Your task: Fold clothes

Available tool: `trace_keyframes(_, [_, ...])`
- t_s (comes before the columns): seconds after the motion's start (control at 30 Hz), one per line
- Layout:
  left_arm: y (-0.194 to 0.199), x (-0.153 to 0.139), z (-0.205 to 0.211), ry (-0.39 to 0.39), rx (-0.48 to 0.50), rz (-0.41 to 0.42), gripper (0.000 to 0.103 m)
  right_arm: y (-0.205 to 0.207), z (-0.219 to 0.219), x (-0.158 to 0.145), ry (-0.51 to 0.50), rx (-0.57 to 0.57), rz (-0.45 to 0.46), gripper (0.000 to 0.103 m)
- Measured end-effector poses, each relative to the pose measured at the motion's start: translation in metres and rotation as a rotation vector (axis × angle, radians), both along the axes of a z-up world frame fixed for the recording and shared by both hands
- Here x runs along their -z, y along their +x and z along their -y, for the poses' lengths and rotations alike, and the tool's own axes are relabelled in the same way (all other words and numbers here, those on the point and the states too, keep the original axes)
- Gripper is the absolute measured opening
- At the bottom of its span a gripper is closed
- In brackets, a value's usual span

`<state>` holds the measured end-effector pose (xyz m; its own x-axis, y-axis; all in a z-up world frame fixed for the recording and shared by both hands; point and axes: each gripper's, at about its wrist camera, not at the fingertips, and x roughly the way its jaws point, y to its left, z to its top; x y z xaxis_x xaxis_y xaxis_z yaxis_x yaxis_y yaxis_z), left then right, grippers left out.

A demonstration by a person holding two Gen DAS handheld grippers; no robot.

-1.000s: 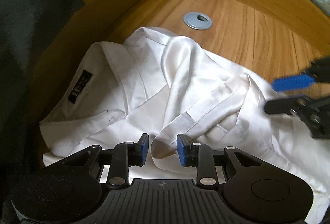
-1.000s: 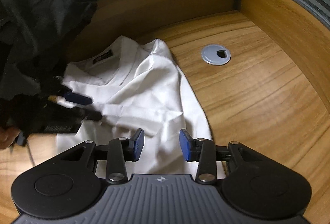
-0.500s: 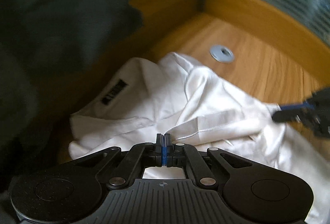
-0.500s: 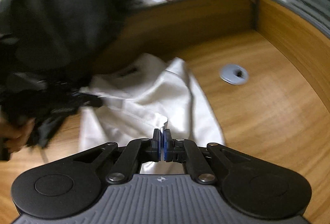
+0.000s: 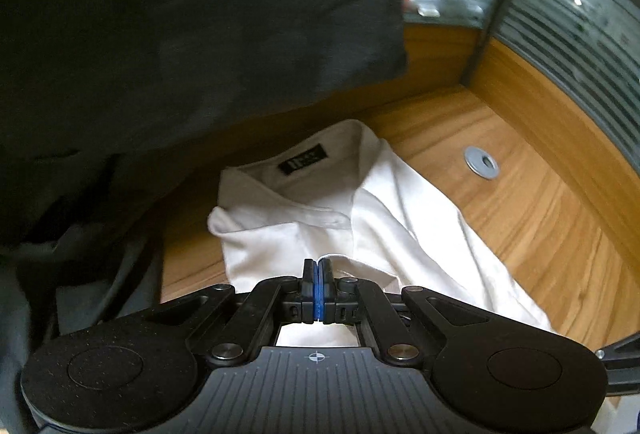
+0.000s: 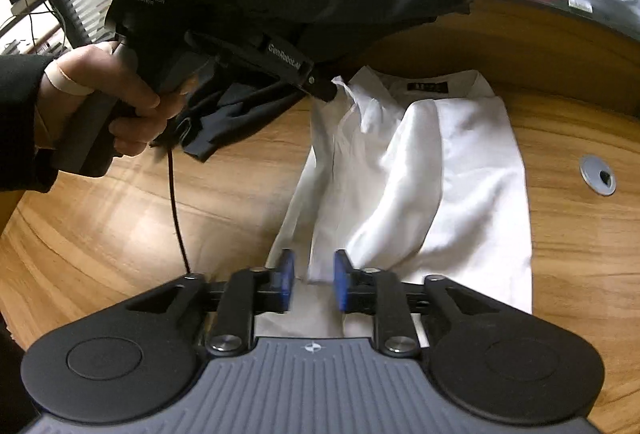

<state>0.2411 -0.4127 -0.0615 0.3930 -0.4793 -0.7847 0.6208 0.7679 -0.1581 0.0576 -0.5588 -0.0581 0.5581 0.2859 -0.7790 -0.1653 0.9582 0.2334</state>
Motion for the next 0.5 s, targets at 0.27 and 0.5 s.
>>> trace_keyframes(0.27, [-0.014, 0.011, -0.03, 0.01, -0.073, -0.047, 0.003, -0.022, 0.002, 0.008, -0.038, 0.059, -0.054, 0.039])
trace_keyframes(0.5, [-0.025, 0.03, -0.054, 0.075, -0.122, -0.108, 0.004, -0.03, 0.003, 0.012, -0.069, 0.079, -0.07, 0.045])
